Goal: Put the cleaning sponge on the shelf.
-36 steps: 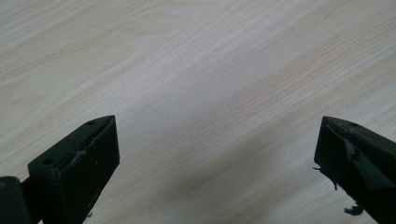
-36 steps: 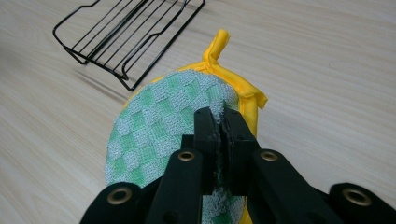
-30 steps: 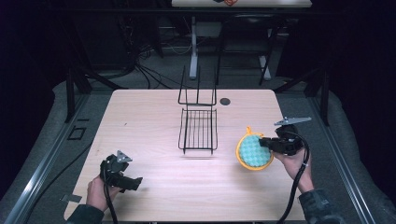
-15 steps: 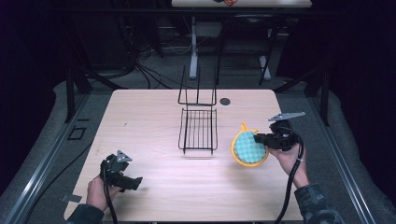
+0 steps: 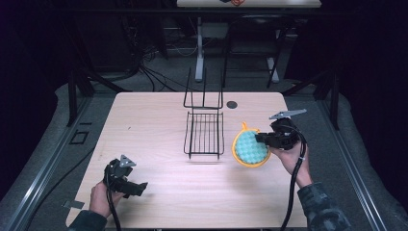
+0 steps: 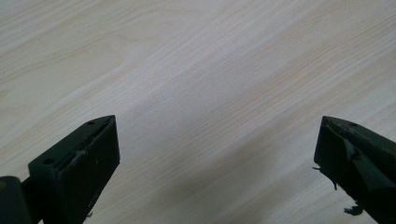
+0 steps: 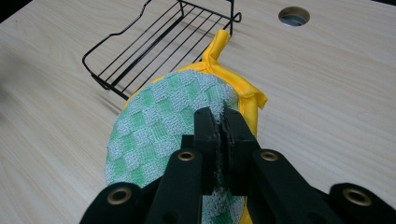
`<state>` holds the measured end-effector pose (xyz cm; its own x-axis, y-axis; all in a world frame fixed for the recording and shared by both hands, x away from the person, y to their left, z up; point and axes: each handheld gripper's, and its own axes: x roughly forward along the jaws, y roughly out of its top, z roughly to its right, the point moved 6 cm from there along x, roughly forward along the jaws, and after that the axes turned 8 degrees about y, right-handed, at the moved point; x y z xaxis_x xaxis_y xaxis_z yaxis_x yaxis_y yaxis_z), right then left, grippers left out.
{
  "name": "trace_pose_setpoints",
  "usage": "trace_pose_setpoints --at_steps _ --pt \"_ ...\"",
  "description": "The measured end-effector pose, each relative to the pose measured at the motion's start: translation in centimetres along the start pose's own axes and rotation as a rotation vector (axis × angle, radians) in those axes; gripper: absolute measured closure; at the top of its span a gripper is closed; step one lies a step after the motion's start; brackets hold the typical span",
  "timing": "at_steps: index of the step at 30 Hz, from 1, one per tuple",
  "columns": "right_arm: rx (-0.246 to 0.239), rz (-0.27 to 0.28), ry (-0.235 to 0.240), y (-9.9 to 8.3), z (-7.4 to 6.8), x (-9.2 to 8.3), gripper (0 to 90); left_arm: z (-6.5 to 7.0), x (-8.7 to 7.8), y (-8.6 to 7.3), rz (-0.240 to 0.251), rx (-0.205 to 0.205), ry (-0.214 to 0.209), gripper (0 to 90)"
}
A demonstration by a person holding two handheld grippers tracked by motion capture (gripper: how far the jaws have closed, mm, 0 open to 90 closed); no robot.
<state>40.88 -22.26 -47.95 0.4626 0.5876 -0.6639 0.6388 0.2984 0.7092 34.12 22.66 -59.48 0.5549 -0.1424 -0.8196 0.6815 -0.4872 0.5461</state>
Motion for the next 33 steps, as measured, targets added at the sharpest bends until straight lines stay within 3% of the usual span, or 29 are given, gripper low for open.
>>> trace_pose_setpoints --at_steps 20,33 --pt "-0.034 0.000 0.019 2.2 -1.0 1.4 86.1 0.0 0.0 -0.1 0.005 -0.001 -0.004 0.5" --pt "-0.059 0.008 0.028 3.8 -1.6 3.3 86.2 -0.1 0.0 -0.1 0.009 -0.009 -0.005 0.5"
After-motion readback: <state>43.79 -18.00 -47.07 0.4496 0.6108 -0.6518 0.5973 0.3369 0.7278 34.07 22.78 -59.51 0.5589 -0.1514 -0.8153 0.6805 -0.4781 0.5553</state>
